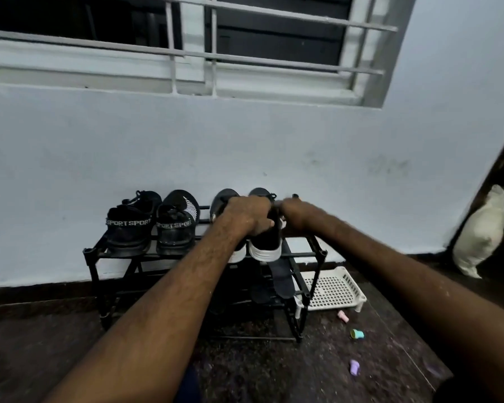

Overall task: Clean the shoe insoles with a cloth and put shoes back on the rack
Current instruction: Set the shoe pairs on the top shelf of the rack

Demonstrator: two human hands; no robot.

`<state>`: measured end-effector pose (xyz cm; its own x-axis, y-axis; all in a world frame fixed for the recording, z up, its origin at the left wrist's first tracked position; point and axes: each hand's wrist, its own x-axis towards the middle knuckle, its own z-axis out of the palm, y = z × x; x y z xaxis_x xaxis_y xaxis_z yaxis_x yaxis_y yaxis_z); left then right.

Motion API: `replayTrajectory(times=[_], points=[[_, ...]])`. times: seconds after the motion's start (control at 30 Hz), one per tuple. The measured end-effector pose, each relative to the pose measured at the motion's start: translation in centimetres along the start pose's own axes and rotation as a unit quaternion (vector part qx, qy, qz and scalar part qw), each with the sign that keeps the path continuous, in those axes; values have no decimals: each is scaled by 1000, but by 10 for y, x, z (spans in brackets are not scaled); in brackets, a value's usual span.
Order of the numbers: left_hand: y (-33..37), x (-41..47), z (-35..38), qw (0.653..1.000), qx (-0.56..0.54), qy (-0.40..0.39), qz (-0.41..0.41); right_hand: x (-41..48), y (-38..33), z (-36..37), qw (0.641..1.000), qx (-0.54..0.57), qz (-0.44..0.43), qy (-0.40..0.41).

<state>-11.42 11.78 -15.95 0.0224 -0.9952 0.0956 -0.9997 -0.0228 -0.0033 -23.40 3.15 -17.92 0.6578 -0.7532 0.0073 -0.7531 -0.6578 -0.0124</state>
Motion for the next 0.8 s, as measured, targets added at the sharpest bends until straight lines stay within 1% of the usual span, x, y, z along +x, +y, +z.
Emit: replayTrajectory(times=[0.07, 0.1, 0.27, 0.37, 0.43, 0.5, 0.6, 0.63, 0.7, 0.77, 0.8], points=[[22, 1, -4, 1000, 0, -8, 26, -19, 13, -11, 999, -10, 11, 36], [34, 3, -7, 999, 3, -11, 39, -29, 20, -16, 999, -16, 18, 42], [104, 12, -18, 996, 3, -25, 89, -84, 56, -26, 994, -55, 85, 36], [134, 24, -6, 993, -4, -58, 107, -108, 76, -24, 988, -96, 119, 27], [149, 32, -2, 986, -47, -95, 126, -119, 90, -21, 985, -112, 127, 14], [160, 44, -1, 980, -76, -115, 141, -125, 105, -23, 986, -115, 124, 8], [174, 62, 7, 983, -53, -94, 150, -129, 123, -28, 987, -107, 123, 12], [183, 69, 13, 984, -30, -92, 152, -130, 134, -24, 986, -100, 130, 17], [199, 79, 24, 981, 51, -73, 170, -130, 157, -4, 988, -43, 141, 35], [217, 93, 35, 972, 94, -57, 206, -140, 184, 47, 982, 67, 165, 70], [225, 101, 37, 970, 73, -73, 222, -147, 195, 81, 970, 128, 185, 93]])
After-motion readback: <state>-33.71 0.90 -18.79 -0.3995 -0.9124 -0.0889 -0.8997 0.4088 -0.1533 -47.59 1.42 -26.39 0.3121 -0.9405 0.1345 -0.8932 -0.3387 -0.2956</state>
